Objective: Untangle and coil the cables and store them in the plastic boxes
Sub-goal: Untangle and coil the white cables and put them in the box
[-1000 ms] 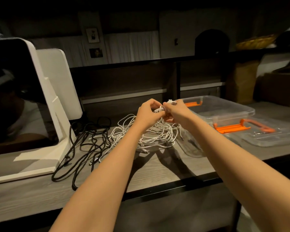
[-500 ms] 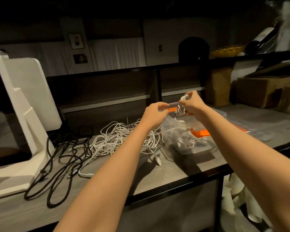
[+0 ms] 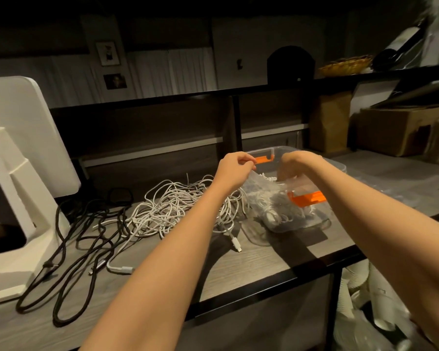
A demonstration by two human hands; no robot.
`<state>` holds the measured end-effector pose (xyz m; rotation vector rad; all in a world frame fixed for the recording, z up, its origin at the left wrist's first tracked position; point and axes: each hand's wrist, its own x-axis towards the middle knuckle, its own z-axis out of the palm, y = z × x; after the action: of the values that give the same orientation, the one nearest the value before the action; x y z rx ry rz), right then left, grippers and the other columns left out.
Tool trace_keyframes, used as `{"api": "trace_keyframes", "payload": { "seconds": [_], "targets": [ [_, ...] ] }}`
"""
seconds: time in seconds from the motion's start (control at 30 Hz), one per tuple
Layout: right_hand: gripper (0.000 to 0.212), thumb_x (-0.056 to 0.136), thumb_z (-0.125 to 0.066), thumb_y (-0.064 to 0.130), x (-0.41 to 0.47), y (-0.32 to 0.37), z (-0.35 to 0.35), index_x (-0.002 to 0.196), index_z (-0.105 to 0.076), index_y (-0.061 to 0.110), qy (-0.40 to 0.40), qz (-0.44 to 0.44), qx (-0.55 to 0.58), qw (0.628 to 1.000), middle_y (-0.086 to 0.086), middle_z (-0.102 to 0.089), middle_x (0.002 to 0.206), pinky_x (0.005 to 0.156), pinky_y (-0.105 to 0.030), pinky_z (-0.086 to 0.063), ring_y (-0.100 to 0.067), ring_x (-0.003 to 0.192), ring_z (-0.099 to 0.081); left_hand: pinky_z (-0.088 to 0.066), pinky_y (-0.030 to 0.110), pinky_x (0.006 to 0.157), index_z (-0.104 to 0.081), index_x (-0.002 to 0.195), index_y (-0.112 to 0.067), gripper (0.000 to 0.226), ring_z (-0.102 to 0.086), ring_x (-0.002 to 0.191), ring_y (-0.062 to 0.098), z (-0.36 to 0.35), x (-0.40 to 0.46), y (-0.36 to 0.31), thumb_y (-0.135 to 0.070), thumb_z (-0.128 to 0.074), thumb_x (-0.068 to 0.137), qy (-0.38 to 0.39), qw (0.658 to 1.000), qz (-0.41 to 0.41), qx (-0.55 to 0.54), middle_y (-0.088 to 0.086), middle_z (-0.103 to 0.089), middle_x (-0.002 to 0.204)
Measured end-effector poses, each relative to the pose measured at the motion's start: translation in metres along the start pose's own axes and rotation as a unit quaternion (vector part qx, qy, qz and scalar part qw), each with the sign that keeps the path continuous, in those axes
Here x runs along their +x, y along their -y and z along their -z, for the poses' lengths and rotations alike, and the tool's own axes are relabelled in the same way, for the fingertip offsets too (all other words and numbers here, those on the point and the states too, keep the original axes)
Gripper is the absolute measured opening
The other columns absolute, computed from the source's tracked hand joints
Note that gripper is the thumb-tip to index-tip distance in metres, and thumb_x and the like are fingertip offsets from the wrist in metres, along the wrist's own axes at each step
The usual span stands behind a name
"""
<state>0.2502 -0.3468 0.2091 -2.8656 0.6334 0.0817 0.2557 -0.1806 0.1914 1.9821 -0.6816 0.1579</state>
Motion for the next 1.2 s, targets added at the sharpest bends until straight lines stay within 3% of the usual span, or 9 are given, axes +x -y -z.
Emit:
{"api": "trace_keyframes", "payload": {
  "seconds": [0.1,0.17,0.33,0.5,0.73,0.8,0.93,1.07,1.2],
  "targets": [
    [0.019,0.083,-0.067,0.021,-0.001,0.007,0.0,0.093,-0.066,0.006,-0.059,0.039,0.072,0.995,-0.006,-0.064,0.085,0.088,-0.037,-0.051,-0.025,0.088,-0.064,-0.05,0.027,0.07,-0.067,0.1,-0.012,0.017,-0.055,0.066,0.011,0.002,-0.001,-0.003,-0.009,-0.051,0.097,0.012,1.0,0.003,0.001,0.004,-0.066,0.094],
    [0.018,0.083,-0.063,0.015,-0.012,0.014,0.004,0.092,-0.071,0.002,-0.084,0.074,0.111,0.988,-0.006,-0.062,0.075,0.07,-0.03,-0.047,-0.02,0.071,-0.058,-0.044,0.02,0.06,-0.068,0.102,-0.011,0.017,-0.055,0.062,0.009,0.006,-0.003,-0.005,-0.01,-0.052,0.097,0.011,1.0,0.009,0.008,0.003,-0.065,0.094],
    [0.017,0.089,-0.061,0.02,-0.041,0.032,0.01,0.088,-0.069,0.005,-0.113,0.153,0.199,0.961,-0.006,-0.062,0.074,0.057,-0.024,-0.041,-0.013,0.061,-0.052,-0.047,0.024,0.063,-0.068,0.085,-0.018,0.021,-0.059,0.072,0.015,0.025,-0.012,-0.008,-0.008,-0.052,0.094,-0.043,0.999,0.013,0.007,0.003,-0.068,0.091],
    [0.018,0.093,-0.058,0.018,-0.061,0.057,0.009,0.095,-0.068,0.003,-0.113,0.216,0.239,0.94,-0.007,-0.064,0.08,0.058,-0.02,-0.045,-0.01,0.062,-0.055,-0.038,0.01,0.044,-0.067,0.087,-0.015,0.022,-0.059,0.067,0.01,0.055,-0.024,-0.006,-0.01,-0.049,0.098,-0.045,0.998,0.041,0.022,-0.001,-0.067,0.081],
    [0.021,0.094,-0.055,0.016,-0.069,0.1,-0.007,0.101,-0.066,0.0,-0.032,0.238,0.173,0.955,-0.013,-0.068,0.085,0.076,-0.034,-0.056,-0.021,0.074,-0.065,-0.04,0.011,0.04,-0.066,0.091,-0.012,0.019,-0.059,0.056,0.009,0.083,-0.043,0.006,-0.01,-0.049,0.099,-0.045,0.994,0.092,0.039,0.001,-0.067,0.077],
    [0.02,0.095,-0.055,0.016,-0.07,0.106,-0.013,0.1,-0.065,-0.001,0.007,0.233,0.152,0.96,-0.014,-0.068,0.084,0.072,-0.033,-0.056,-0.023,0.072,-0.066,-0.043,0.015,0.041,-0.065,0.088,-0.011,0.019,-0.061,0.054,0.013,0.085,-0.046,0.01,-0.008,-0.049,0.099,-0.026,0.992,0.12,0.029,0.004,-0.067,0.076],
    [0.022,0.097,-0.051,0.013,-0.072,0.112,-0.026,0.11,-0.061,-0.001,0.106,0.207,0.094,0.968,-0.011,-0.066,0.079,0.076,-0.032,-0.055,-0.02,0.071,-0.063,-0.048,0.019,0.043,-0.063,0.089,-0.006,0.016,-0.065,0.055,0.019,0.083,-0.051,0.021,-0.005,-0.05,0.098,0.042,0.983,0.175,0.026,0.01,-0.066,0.077],
    [0.024,0.097,-0.046,0.007,-0.066,0.106,-0.041,0.113,-0.061,-0.003,0.121,0.195,0.057,0.972,-0.008,-0.062,0.074,0.066,-0.026,-0.05,-0.017,0.065,-0.06,-0.048,0.02,0.048,-0.062,0.086,-0.004,0.018,-0.065,0.056,0.015,0.072,-0.051,0.036,-0.01,-0.049,0.098,0.172,0.96,0.202,0.087,0.009,-0.064,0.073],
    [0.025,0.097,-0.045,0.004,-0.057,0.098,-0.05,0.114,-0.063,0.002,0.149,0.189,0.046,0.97,-0.011,-0.066,0.087,0.086,-0.036,-0.052,-0.023,0.08,-0.063,-0.045,0.021,0.059,-0.067,0.077,-0.011,0.035,-0.055,0.061,0.01,0.061,-0.047,0.042,-0.032,-0.05,0.1,0.28,0.919,0.213,0.18,-0.001,-0.062,0.069]
  ]
}}
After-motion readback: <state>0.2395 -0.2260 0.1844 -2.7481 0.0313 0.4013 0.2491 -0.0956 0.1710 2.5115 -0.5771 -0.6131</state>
